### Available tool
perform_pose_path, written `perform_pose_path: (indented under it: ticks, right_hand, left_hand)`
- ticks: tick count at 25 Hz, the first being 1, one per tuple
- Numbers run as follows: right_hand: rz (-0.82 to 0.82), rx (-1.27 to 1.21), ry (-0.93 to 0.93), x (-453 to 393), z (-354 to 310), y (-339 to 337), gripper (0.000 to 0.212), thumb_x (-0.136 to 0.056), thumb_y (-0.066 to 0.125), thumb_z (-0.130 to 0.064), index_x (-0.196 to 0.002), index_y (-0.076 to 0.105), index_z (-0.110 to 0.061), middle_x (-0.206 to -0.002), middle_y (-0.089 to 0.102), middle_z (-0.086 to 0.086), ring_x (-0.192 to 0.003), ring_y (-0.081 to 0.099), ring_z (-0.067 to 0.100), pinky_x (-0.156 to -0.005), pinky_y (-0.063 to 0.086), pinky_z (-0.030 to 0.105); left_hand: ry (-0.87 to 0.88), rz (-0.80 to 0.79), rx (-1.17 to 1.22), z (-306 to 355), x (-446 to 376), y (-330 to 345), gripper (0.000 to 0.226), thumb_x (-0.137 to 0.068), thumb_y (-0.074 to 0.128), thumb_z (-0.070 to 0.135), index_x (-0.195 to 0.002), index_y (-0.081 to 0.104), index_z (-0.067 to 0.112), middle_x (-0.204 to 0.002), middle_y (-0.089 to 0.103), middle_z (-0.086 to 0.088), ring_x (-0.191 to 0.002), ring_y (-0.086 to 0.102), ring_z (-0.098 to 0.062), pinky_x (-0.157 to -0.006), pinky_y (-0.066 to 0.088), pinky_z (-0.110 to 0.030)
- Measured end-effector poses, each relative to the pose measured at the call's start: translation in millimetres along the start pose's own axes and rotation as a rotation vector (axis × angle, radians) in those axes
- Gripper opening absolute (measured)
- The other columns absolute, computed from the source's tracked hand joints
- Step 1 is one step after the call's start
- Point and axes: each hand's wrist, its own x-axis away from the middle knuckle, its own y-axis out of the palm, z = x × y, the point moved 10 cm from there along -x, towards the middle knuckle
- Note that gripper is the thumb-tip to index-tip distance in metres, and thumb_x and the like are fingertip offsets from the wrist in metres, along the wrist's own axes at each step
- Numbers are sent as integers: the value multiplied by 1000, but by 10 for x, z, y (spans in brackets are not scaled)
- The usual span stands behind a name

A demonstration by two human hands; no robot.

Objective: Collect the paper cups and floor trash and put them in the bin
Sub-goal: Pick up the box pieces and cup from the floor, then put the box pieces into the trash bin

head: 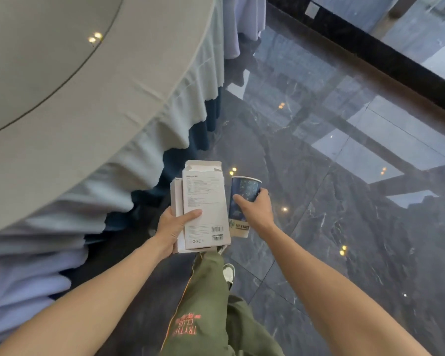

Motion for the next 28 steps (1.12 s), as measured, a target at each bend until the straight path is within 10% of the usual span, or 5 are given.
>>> perform_pose_path:
  ticks: [9,17,24,28]
  right_hand:
    - [-35,-71,199,337,714,1436,52,-86,77,-39,-122,43,-21,-111,64,2,-87,67,13,-74,60,36]
    - [7,-50,391,-68,1368,2753,70,-75,84,-44,-120,44,-10,-116,65,12,-102,70,31,-90,61,54]
    - [33,23,384,-294,1328,3131,63,-90,74,-40,-134,46,-5,-121,62,11,-112,64,32,-96,55,49]
    - [-23,85,350,-165,1371,3039,31,-94,65,-37,-101,60,-7,-94,64,9,-89,62,28,-81,53,47]
  left_hand:
    - [-114,84,-2,-784,95,-1580,51,-80,88,14,-125,64,14,-115,79,-9,-103,76,-30,-73,65,-41]
    - [-212,96,-114,-1274,-458,-2819,53,-77,91,16,-123,65,18,-111,80,-4,-100,78,-26,-79,64,-41]
    - [-195,-7,-228,-1087,-949,-2951,62,-72,95,19,-126,64,18,-114,81,-4,-103,79,-26,-93,62,-51]
    - [-205,-50,-241,-1014,-947,-2689,64,-71,95,18,-127,63,17,-114,80,-4,-102,79,-26,-91,63,-49]
